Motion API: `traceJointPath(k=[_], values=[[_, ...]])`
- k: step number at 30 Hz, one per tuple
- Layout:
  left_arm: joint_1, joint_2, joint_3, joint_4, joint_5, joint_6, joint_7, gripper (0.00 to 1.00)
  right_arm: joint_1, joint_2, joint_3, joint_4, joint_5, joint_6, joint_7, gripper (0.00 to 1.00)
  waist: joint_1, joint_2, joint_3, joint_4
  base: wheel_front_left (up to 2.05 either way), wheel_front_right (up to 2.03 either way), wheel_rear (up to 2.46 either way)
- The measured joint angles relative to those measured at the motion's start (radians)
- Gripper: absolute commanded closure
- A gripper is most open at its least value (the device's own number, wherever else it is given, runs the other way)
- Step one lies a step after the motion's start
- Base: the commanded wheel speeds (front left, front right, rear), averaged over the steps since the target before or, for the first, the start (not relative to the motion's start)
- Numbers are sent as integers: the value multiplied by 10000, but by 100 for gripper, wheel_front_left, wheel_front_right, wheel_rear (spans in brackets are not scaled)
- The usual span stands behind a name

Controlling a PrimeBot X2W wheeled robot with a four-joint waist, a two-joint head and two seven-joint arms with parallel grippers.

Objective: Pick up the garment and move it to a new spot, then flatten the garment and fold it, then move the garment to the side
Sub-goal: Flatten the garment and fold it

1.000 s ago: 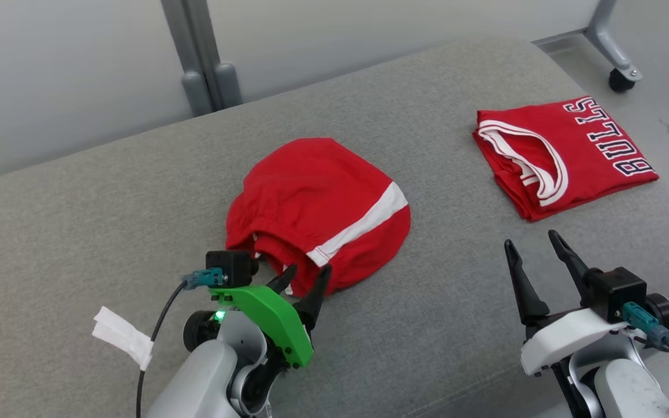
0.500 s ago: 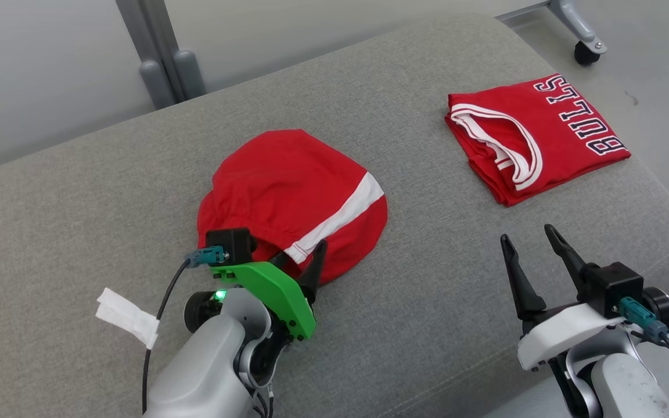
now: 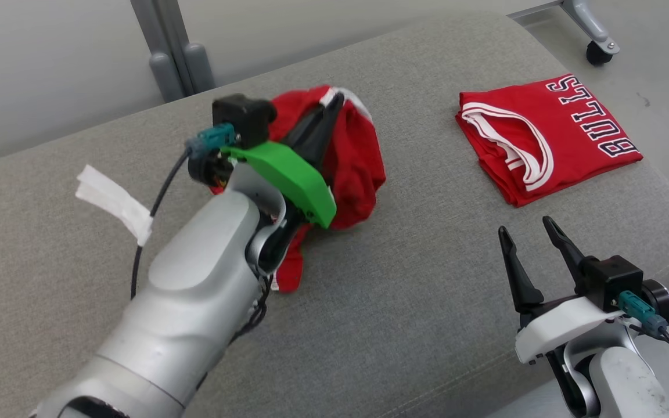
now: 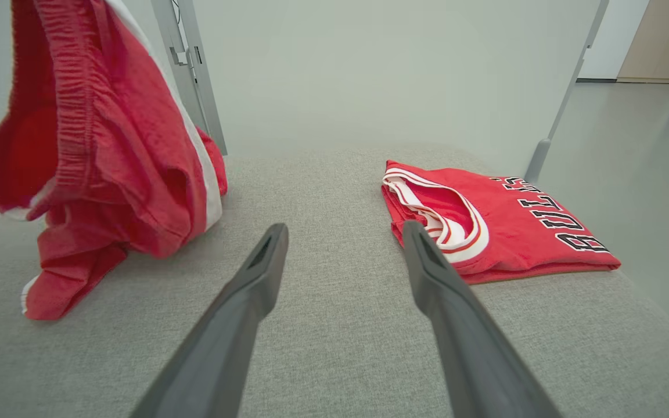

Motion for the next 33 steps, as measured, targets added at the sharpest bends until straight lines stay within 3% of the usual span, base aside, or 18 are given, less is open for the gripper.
traceJointPath(k=[7,12,20,25,29,33], values=[[-1994,378,2,-828,-458,-117,-575,100,-75,46,82,40,2,0,-81,0,0,0,85,-77,0,0,0],[-2565,1034,-558,-1964,-1267,-125,-765,100,-88,73,-15,67,0,0,-128,0,0,0,170,-43,0,0,0],[-701,2270,-2660,-3216,-3028,-125,-130,100,-51,96,-130,42,-6,0,-134,0,0,0,286,587,0,0,0],[509,3407,-4180,-3831,-3760,-125,692,100,-95,75,-48,-38,-52,0,-75,0,0,0,342,1182,0,0,0],[662,4195,-4715,-3195,-3323,-111,809,100,-112,44,6,-69,-63,0,13,0,0,0,343,1676,0,0,0],[780,4420,-5010,-2201,-2596,199,803,100,-111,19,128,-69,-61,0,77,0,0,0,295,2098,0,0,0]])
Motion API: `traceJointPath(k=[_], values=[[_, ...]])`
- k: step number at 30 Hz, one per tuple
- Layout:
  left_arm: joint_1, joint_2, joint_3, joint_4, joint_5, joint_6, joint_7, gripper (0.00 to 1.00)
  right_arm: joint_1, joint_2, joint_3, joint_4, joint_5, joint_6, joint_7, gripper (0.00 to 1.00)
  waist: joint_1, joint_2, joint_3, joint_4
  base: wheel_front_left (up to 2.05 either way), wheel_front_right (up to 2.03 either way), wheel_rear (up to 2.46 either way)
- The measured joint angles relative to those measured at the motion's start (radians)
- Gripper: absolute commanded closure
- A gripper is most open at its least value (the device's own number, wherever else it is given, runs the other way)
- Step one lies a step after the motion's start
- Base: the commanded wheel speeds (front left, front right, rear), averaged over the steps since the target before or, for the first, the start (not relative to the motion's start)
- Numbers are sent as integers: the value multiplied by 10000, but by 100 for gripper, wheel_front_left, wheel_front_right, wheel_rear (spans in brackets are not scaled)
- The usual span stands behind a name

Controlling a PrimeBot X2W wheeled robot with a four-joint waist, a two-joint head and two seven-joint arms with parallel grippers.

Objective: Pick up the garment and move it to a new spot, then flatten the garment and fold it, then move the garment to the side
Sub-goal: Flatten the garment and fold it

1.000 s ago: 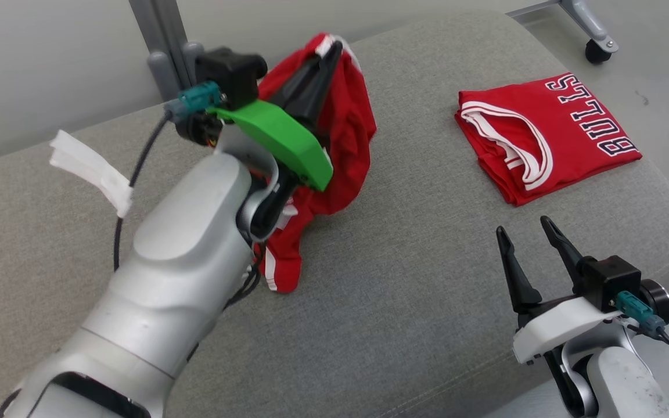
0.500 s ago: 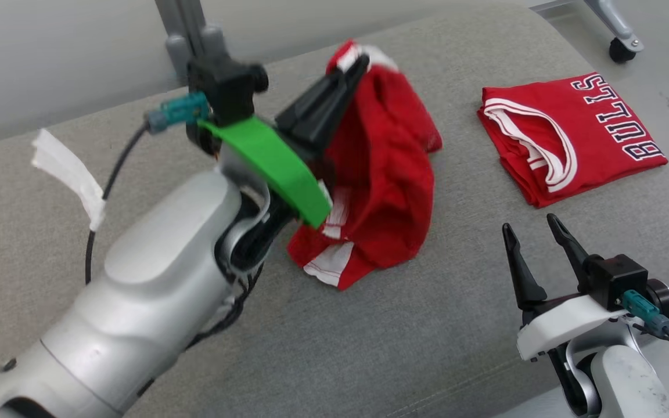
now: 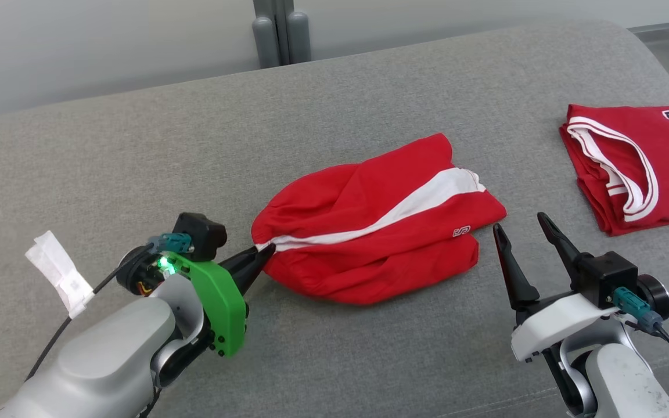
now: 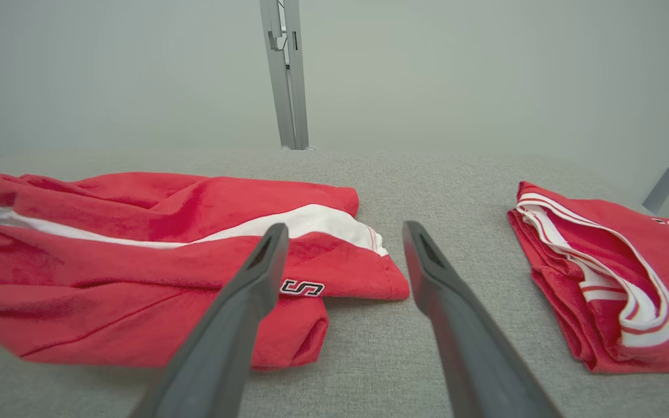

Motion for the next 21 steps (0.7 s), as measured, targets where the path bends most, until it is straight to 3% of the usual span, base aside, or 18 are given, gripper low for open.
traceJointPath(k=[12,13,14,21], values=[[483,-430,81,2307,387,612,-986,100,68,-161,217,-12,73,2,178,0,0,0,-528,281,0,0,0],[550,-520,127,2410,355,627,-1103,91,73,-174,219,-19,77,0,201,0,0,0,-559,265,0,0,0],[601,-594,201,2462,291,640,-1187,0,85,-188,217,-25,82,0,201,0,0,0,-585,254,0,0,0],[1449,-905,1335,2387,-318,972,-1885,0,164,-245,67,-125,109,0,213,0,0,0,-793,195,0,0,0]])
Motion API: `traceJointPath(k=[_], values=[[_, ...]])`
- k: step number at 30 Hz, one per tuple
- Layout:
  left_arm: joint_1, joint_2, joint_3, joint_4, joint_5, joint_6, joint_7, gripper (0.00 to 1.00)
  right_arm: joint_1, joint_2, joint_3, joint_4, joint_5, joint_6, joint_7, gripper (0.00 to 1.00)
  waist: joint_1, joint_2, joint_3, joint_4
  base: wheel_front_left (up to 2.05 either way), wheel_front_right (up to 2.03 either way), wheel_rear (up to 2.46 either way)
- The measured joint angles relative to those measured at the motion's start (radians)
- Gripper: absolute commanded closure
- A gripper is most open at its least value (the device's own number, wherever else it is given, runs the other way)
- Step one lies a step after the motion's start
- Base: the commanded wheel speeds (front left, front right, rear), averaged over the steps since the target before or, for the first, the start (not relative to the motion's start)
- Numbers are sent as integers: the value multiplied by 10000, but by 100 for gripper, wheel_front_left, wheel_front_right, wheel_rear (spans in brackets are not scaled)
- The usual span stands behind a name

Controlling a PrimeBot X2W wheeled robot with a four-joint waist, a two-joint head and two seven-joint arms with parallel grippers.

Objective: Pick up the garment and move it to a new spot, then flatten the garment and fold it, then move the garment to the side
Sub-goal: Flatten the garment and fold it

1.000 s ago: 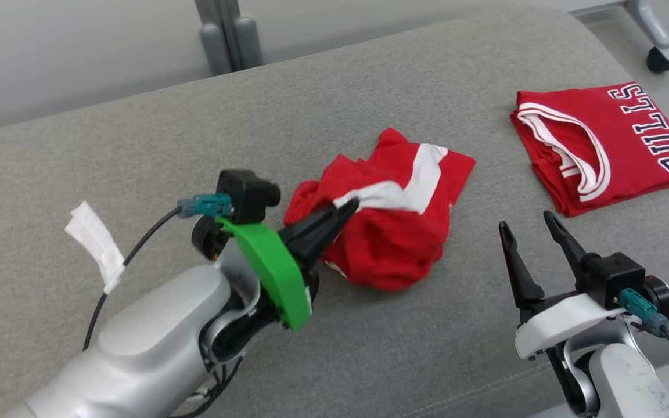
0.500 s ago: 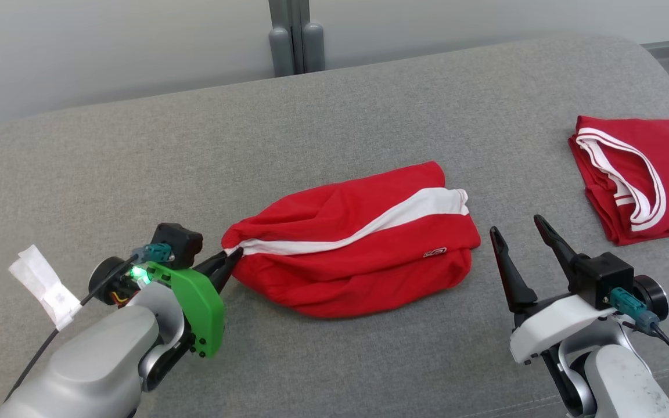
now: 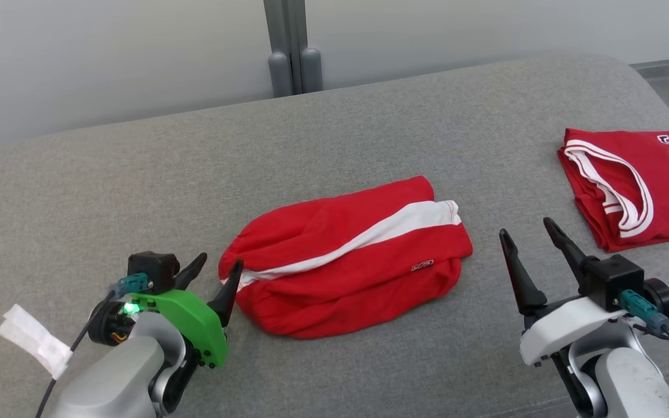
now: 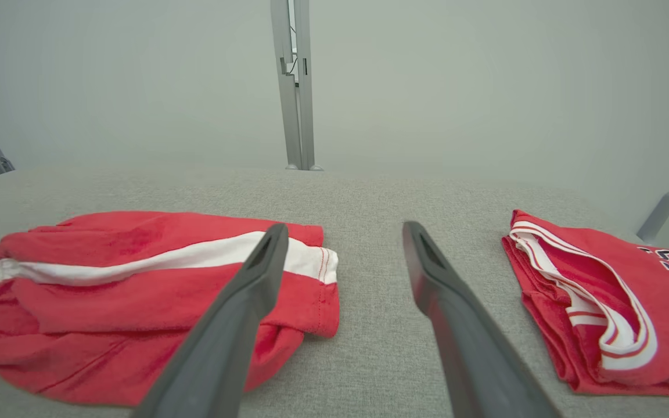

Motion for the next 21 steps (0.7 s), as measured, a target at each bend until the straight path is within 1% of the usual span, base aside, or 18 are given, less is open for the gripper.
traceJointPath(k=[2,5,7,9,10,13,16,21], values=[[293,-13,593,-328,59,132,-12,0,47,-63,-130,-40,0,0,0,0,0,0,-41,49,0,0,0],[842,17,2585,-1532,1012,523,-58,0,131,-84,-374,-121,-36,0,2,0,0,0,-105,198,0,0,0],[1574,-36,3850,-2383,1814,704,-58,0,151,-69,-495,-144,-40,0,4,0,0,0,-167,298,0,0,0],[2514,-259,5177,-3225,2696,792,-56,0,176,-63,-612,-148,-48,0,4,0,0,0,-254,416,0,0,0],[2845,-399,5637,-3547,2997,784,-58,0,196,-59,-635,-140,-50,0,4,0,0,0,-293,462,0,0,0],[3925,-1074,7181,-4508,4006,667,-71,0,279,-19,-796,-127,-48,2,19,0,0,0,-424,677,0,0,0],[4624,-1551,8086,-4867,4819,332,-73,0,302,44,-928,-94,-46,0,-6,0,0,0,-535,897,0,0,0],[5237,-2057,9076,-4869,5739,-169,-71,0,351,132,-957,44,-46,0,-59,0,0,0,-729,1241,0,0,0]])
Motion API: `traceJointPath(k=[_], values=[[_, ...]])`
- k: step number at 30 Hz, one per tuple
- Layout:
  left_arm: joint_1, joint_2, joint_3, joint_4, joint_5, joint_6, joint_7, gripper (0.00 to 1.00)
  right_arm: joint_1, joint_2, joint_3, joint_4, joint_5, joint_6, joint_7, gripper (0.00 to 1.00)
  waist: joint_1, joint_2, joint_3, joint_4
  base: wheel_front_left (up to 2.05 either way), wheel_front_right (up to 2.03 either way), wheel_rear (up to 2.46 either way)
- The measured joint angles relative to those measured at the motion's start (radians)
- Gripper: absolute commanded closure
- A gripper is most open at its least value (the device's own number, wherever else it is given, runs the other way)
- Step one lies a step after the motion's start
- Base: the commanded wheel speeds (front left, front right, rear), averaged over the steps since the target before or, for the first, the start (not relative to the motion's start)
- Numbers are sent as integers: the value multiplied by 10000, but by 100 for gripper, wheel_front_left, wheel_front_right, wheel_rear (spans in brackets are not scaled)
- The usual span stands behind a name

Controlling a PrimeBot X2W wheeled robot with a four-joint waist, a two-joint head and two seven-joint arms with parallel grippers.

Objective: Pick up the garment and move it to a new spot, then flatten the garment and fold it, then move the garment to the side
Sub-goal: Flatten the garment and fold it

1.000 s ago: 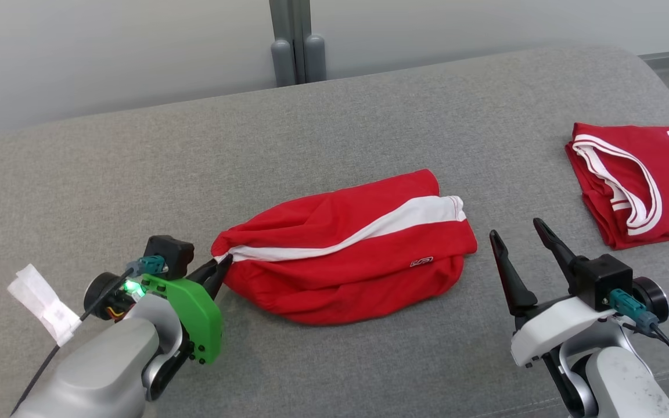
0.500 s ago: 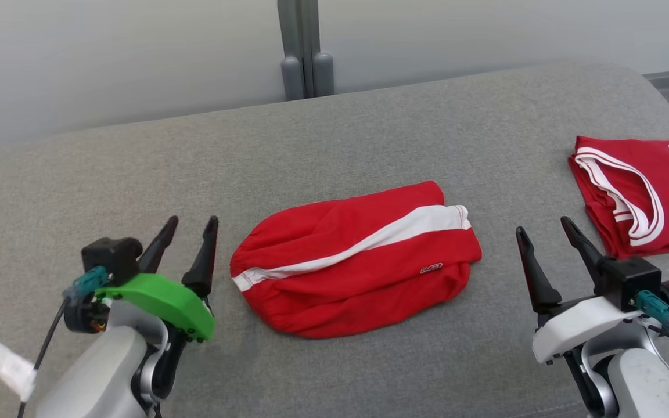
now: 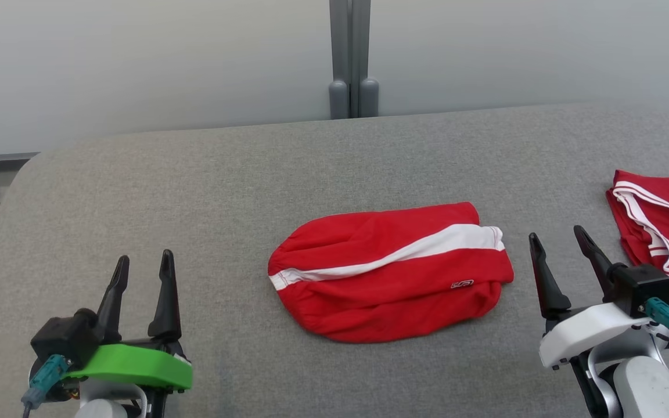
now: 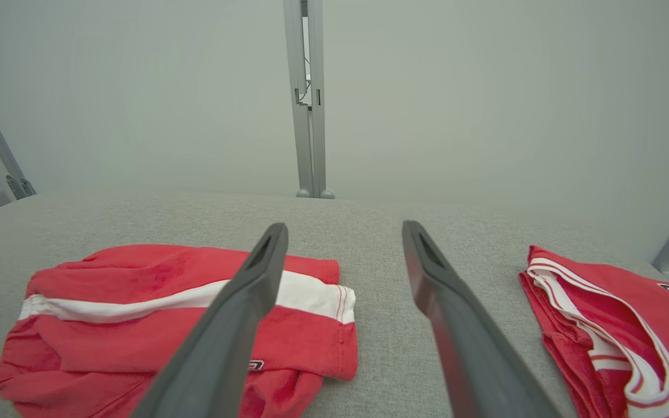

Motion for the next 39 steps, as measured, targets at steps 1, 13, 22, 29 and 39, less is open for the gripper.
traceJointPath(k=[1,13,22,29,39], values=[[71,-52,142,52,173,-113,0,0,2,27,-6,27,0,0,-15,0,0,0,-42,66,0,0,0],[689,-535,951,731,1156,-642,0,0,219,268,-13,489,-2,0,-234,0,0,0,-395,350,0,0,0],[673,-708,1064,878,1371,-836,0,0,208,280,10,520,-2,0,-259,0,0,0,-261,333,0,0,0],[639,-819,1158,974,1521,-943,0,0,63,228,113,495,0,0,-217,0,0,0,-177,257,0,0,0],[-158,-945,393,1967,1237,-1072,1116,0,-953,165,153,1030,1005,2,1760,0,0,0,68,130,0,0,0]])
